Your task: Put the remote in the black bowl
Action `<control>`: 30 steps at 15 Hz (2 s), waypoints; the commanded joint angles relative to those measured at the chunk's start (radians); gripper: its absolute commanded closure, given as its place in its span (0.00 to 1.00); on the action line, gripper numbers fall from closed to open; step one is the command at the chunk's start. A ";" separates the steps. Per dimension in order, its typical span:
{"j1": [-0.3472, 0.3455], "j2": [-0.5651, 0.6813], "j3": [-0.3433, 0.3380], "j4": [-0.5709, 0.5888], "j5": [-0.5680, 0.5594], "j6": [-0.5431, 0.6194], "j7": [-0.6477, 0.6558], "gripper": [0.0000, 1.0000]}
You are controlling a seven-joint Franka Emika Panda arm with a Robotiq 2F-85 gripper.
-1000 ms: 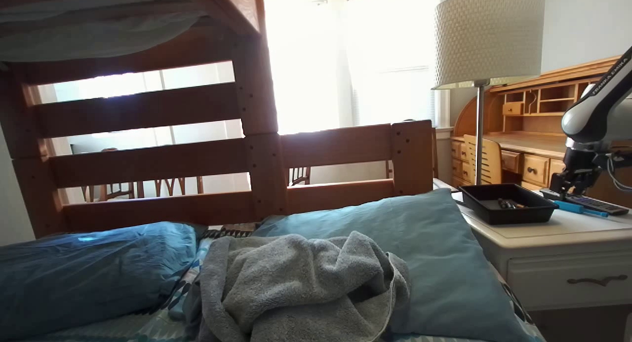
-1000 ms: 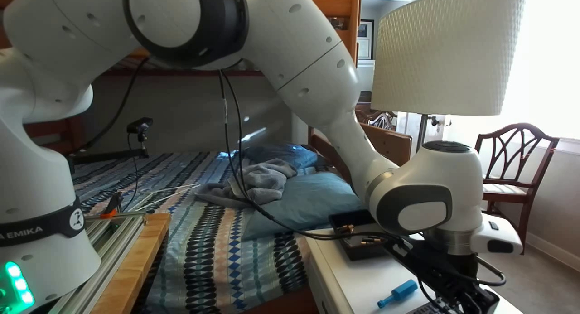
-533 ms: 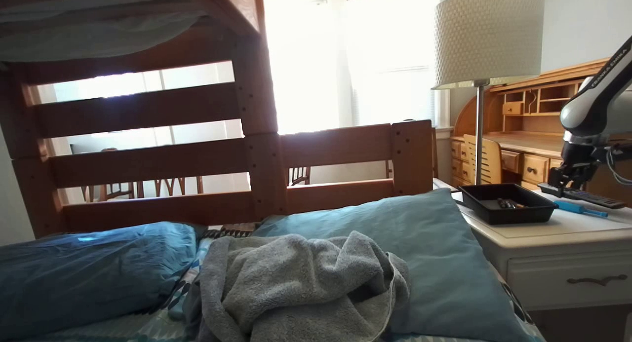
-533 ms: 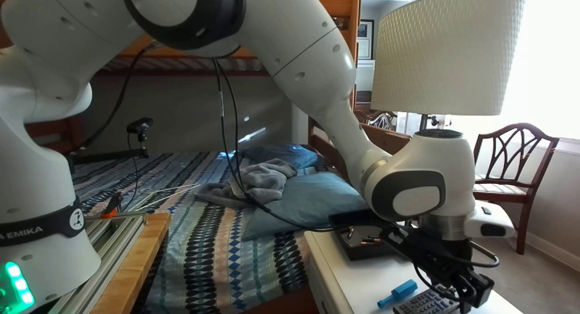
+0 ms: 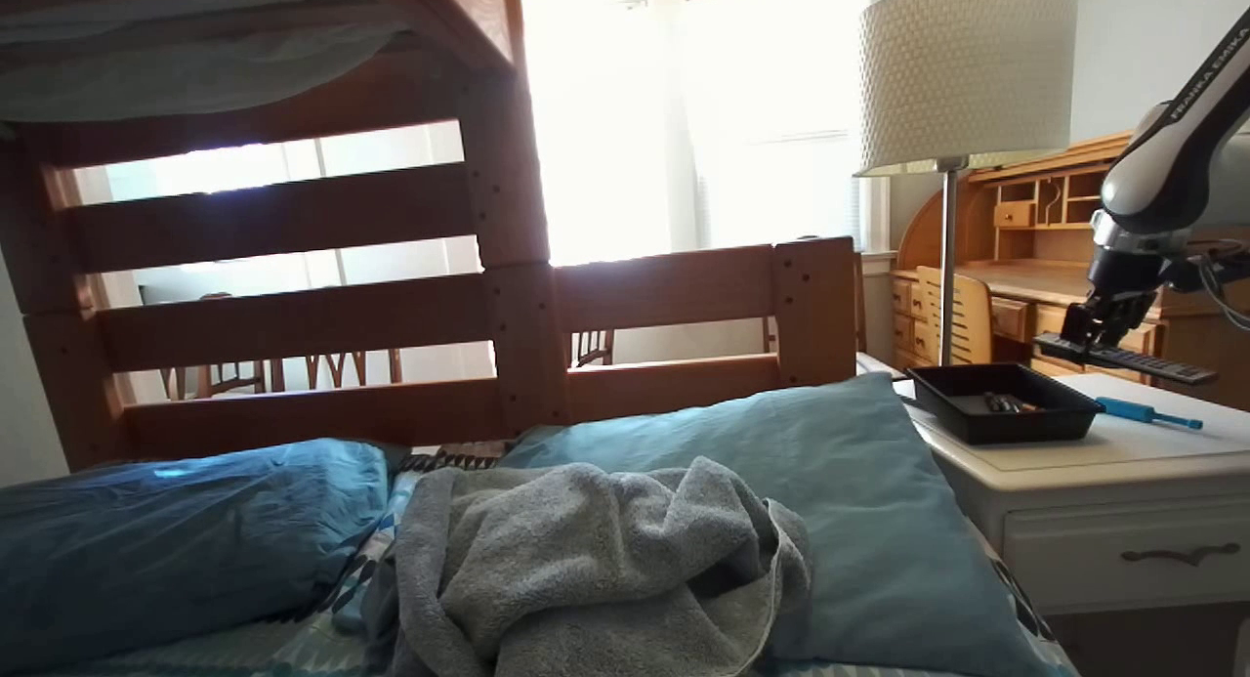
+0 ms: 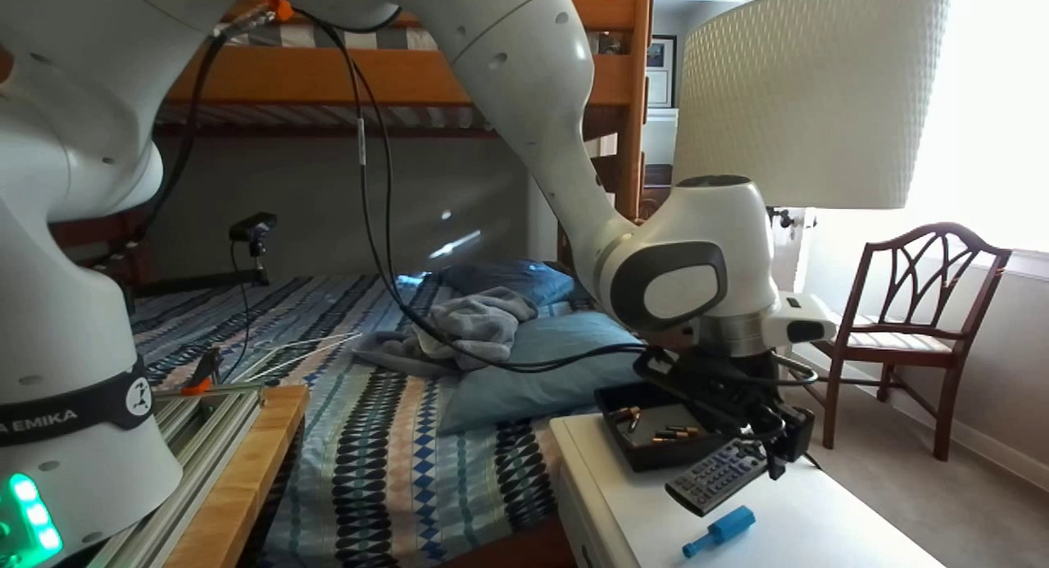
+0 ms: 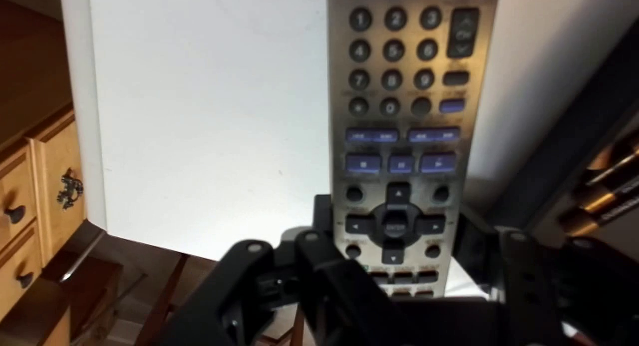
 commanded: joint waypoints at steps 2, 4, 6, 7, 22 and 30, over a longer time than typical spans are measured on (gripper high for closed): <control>0.010 -0.124 0.039 -0.175 -0.023 0.075 -0.064 0.68; 0.008 -0.143 0.064 -0.217 -0.032 0.114 -0.094 0.68; 0.005 -0.140 0.090 -0.236 -0.045 0.176 -0.126 0.68; 0.010 -0.134 0.095 -0.238 -0.055 0.211 -0.134 0.68; 0.055 0.089 0.175 -0.056 -0.252 0.435 -0.110 0.68; 0.059 0.170 0.171 0.034 -0.247 0.397 -0.097 0.68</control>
